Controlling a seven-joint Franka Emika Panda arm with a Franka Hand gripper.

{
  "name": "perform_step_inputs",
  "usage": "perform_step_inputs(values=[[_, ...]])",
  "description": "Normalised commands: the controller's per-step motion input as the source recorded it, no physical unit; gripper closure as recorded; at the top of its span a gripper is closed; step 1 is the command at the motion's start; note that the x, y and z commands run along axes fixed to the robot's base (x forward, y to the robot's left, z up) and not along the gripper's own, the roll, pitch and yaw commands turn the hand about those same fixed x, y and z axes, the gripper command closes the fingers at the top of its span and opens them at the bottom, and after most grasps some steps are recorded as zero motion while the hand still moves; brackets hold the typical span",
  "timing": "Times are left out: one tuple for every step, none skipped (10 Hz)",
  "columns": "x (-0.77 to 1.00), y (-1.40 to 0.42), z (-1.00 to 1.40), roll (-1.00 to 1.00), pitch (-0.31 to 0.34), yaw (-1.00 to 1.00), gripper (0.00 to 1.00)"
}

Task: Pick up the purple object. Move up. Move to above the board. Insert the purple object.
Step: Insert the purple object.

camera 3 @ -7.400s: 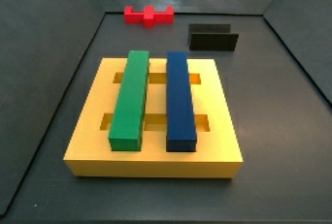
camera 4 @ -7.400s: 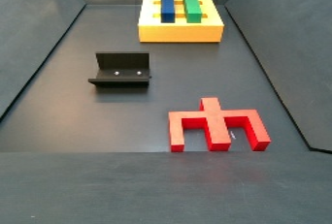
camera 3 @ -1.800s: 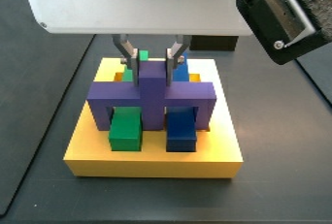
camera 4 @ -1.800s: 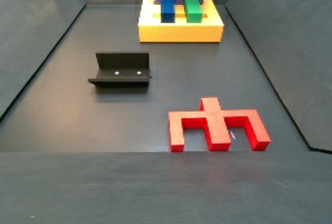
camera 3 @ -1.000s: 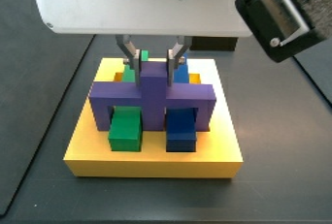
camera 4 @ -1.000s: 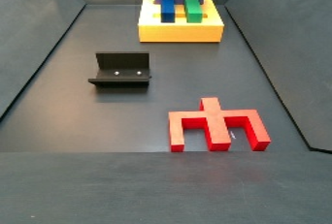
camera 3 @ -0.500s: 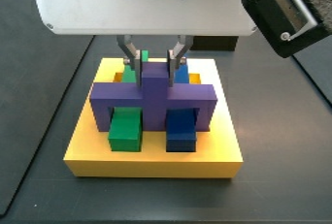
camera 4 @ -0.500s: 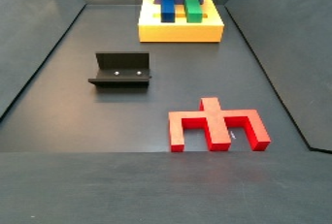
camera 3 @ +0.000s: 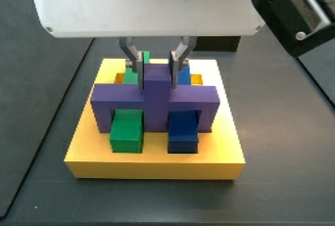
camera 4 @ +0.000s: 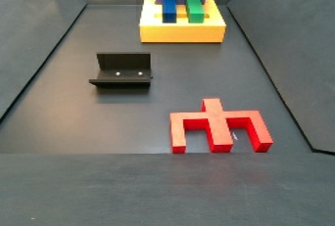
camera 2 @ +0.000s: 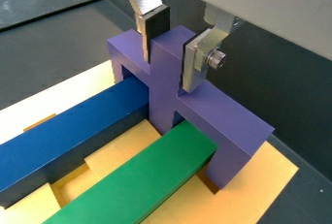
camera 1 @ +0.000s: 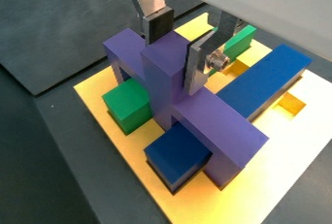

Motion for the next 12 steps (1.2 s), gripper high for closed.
perform_step_inputs(values=[[0.0, 0.0, 0.04, 0.07, 0.02, 0.0, 1.0], [0.0, 0.0, 0.03, 0.07, 0.023, 0.0, 1.0], [0.0, 0.0, 0.07, 0.05, 0.017, 0.0, 1.0], [0.0, 0.0, 0.11, 0.05, 0.02, 0.0, 1.0], [0.0, 0.0, 0.15, 0.07, 0.033, 0.0, 1.0], [0.0, -0.01, 0.18, 0.08, 0.033, 0.0, 1.0], [0.0, -0.04, 0.2, 0.07, 0.033, 0.0, 1.0], [0.0, -0.02, 0.05, 0.05, 0.0, 0.0, 1.0], [0.0, 0.0, 0.0, 0.09, 0.0, 0.0, 1.0], [0.0, 0.0, -0.16, 0.16, 0.0, -0.06, 1.0], [0.13, 0.0, -0.2, 0.19, 0.0, -0.16, 1.0], [0.21, 0.0, -0.13, 0.23, 0.057, -0.23, 1.0]])
